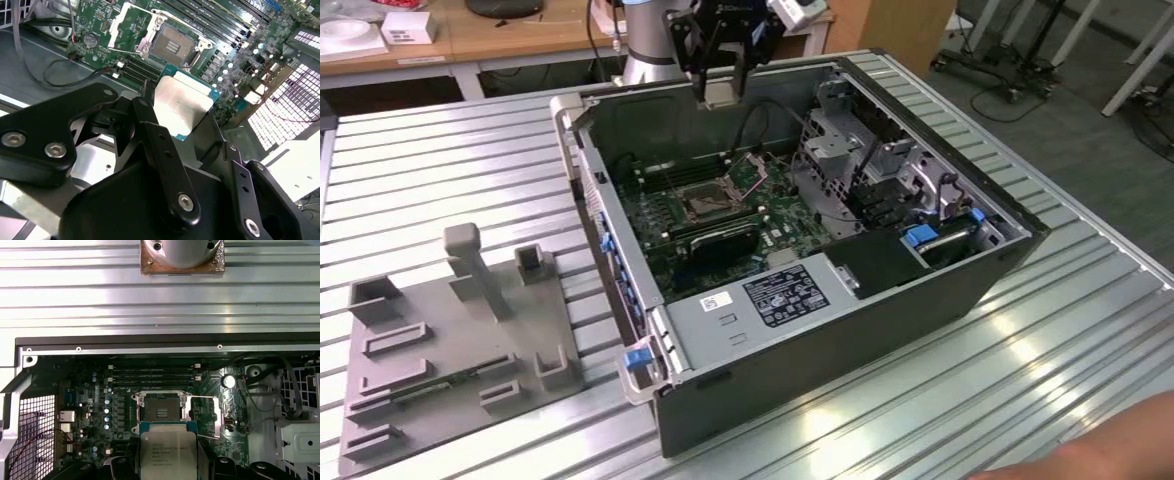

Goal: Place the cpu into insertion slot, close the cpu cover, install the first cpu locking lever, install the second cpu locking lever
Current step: 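Place the cpu into insertion slot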

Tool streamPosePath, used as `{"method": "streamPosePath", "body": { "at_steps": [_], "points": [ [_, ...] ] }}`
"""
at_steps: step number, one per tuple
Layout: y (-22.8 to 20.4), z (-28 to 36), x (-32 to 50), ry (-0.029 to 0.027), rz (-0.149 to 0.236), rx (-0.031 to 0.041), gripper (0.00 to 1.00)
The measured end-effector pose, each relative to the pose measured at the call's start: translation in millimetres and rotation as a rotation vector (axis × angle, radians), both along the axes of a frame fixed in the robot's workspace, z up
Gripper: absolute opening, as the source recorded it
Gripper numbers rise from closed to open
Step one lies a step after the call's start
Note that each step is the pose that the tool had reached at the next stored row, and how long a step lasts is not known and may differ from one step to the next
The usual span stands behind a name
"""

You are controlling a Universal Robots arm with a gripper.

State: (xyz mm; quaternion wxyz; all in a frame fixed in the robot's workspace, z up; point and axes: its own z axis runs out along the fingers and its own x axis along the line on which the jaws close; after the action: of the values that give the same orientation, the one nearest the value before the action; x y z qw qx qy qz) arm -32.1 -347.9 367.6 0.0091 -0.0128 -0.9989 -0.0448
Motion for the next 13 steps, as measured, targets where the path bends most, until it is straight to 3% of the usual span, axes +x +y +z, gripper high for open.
{"method": "streamPosePath", "body": {
  "at_steps": [13],
  "points": [
    [0.0, -9.2, 0.0, 0.0001, 0.000, 0.0000, 0.54]
  ]
}}
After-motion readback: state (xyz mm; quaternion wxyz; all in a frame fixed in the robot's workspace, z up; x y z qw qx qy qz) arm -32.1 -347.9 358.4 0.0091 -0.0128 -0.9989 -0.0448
